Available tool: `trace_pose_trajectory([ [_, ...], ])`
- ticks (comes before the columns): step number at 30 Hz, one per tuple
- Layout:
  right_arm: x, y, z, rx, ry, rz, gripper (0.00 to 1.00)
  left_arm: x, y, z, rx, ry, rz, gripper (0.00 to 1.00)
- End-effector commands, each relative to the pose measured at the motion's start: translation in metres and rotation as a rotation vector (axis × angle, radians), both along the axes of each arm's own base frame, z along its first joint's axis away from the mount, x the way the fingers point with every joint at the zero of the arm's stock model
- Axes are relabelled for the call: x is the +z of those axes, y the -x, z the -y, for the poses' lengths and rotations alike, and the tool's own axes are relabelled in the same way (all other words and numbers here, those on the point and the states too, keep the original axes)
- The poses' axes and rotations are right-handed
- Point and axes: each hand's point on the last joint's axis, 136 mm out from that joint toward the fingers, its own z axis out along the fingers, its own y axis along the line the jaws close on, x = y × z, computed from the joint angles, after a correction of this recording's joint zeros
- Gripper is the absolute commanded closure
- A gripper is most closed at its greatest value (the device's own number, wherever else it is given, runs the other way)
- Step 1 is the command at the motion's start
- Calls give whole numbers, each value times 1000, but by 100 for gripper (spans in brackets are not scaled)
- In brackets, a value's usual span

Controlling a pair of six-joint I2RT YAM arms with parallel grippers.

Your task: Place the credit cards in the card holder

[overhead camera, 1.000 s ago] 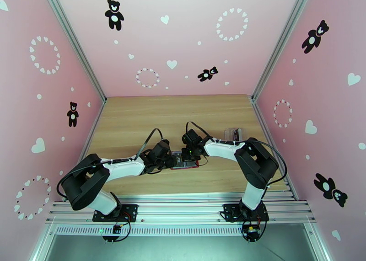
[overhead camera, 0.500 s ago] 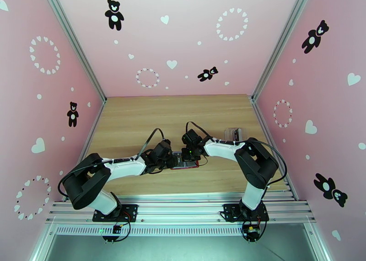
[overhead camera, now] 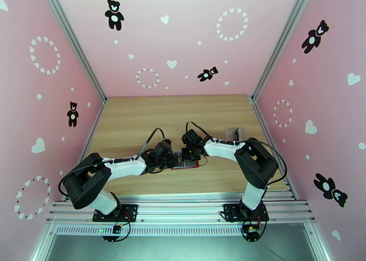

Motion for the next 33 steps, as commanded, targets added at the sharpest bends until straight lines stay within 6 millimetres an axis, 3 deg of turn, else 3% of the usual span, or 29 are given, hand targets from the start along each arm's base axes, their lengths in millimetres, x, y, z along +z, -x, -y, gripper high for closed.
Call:
trace_pose_trajectory([
  [1, -14, 7, 12, -10, 50, -32, 89, 18, -1, 18, -36, 72, 26, 72],
  [10, -7, 6, 12, -15, 43, -17, 89, 24, 0, 21, -41, 91, 39, 72],
  [14, 9, 3, 10, -19, 12, 18, 89, 28, -1, 25, -46, 114, 46, 72],
  [19, 34, -3, 15, -38, -4, 75, 76, 32, -1, 32, -60, 137, 47, 72],
  [23, 44, -7, 28, -62, 8, 98, 72, 36, -3, 38, -67, 150, 51, 72],
  [33, 51, -16, 88, -166, 72, 122, 71, 44, -6, 67, -123, 169, 49, 66],
])
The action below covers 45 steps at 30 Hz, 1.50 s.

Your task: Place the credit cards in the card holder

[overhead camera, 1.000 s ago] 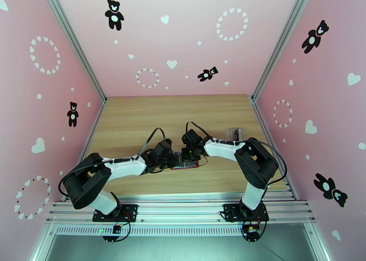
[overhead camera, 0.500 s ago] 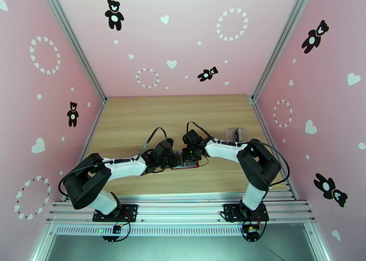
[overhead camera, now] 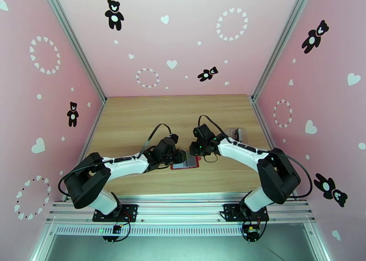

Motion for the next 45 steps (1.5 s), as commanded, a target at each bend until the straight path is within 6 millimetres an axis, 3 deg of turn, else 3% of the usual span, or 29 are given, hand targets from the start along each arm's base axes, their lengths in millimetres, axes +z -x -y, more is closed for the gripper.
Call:
trace_pose_trajectory([
  [1, 3, 7, 25, -25, 37, -5, 71, -1, 2, 19, -43, 12, -11, 66],
  [11, 15, 11, 51, -65, 30, 21, 71, -16, -7, 39, -68, 20, -36, 66],
  [16, 25, 1, 66, -87, 39, 33, 70, -4, -4, 26, -55, -4, -2, 66],
  [19, 36, -13, 92, -146, 74, 55, 68, 9, -1, 9, -28, -31, 36, 66],
  [21, 44, -24, 121, -194, 168, 69, 64, 17, 1, -3, -6, -52, 62, 65],
  [25, 61, -40, 180, -288, 340, 69, 56, 15, 9, -31, 38, -111, 80, 64],
  [31, 62, -61, 241, -398, 445, 10, 52, 10, 12, -32, 47, -100, 63, 64],
  [36, 50, -74, 259, -429, 464, -42, 51, 4, 11, -30, 43, -107, 49, 64],
  [45, 32, -85, 266, -431, 499, -91, 51, 0, 13, -32, 42, -119, 41, 64],
])
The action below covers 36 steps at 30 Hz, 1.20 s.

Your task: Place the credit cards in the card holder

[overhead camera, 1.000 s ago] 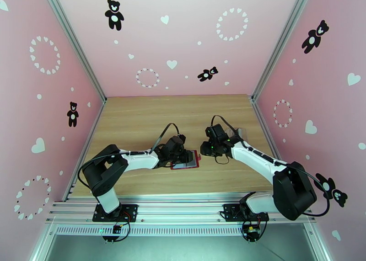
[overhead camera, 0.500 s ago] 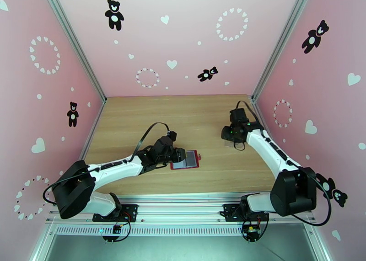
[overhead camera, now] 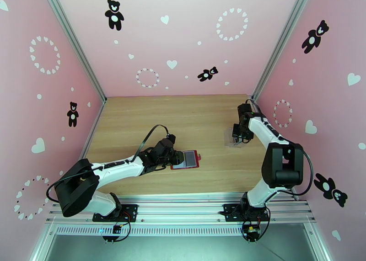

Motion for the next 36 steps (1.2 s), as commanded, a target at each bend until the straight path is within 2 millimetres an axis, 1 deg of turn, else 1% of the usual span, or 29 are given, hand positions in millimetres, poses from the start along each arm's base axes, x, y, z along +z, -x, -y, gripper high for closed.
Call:
trace_pose_trajectory([
  [1, 1, -6, 10, -9, 47, -22, 51, -10, 4, -5, 3, -34, -15, 64],
  [8, -9, -15, 13, -13, 68, -58, 50, -13, 5, -4, 0, -34, -22, 65],
  [13, -19, -20, 11, -3, 59, -84, 50, -13, 5, -2, -5, -33, -27, 64],
  [21, -23, -24, 16, -12, 83, -93, 50, -15, 3, -1, -1, -37, -31, 65],
  [27, -17, -24, 21, -27, 109, -77, 51, -18, 4, -3, 1, -41, -31, 65],
  [33, 3, -21, 26, -44, 138, -23, 54, -19, 4, -2, 1, -39, -34, 65],
  [36, 6, -19, 27, -49, 138, -12, 56, -20, 4, -3, 2, -43, -34, 65],
])
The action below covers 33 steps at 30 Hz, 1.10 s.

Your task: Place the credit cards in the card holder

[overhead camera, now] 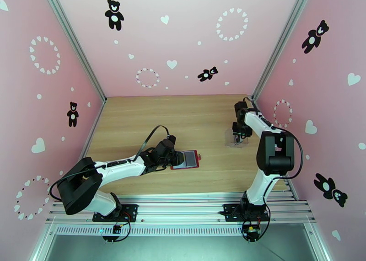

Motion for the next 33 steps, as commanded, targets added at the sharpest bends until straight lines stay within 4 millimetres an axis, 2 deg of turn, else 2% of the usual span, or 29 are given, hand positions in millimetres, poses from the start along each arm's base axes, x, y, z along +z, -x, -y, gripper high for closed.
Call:
trace_pose_trajectory([
  [1, 18, 4, 8, -23, 35, 38, 58, -9, 3, -2, 3, -20, -15, 65],
  [10, 15, 5, 5, -17, 17, 35, 83, -13, 5, -4, 4, -27, -19, 65],
  [19, 26, 3, -7, 2, -53, 79, 96, -13, 5, -5, 4, -28, -18, 65],
  [26, 49, 11, -12, 11, -80, 143, 100, -9, 5, -6, 9, -24, -8, 65],
  [31, 59, 17, -34, 44, -197, 198, 100, 0, 6, -10, 15, -15, 13, 65],
  [33, 64, 18, -50, 73, -284, 233, 100, 6, 6, -12, 15, -3, 28, 65],
])
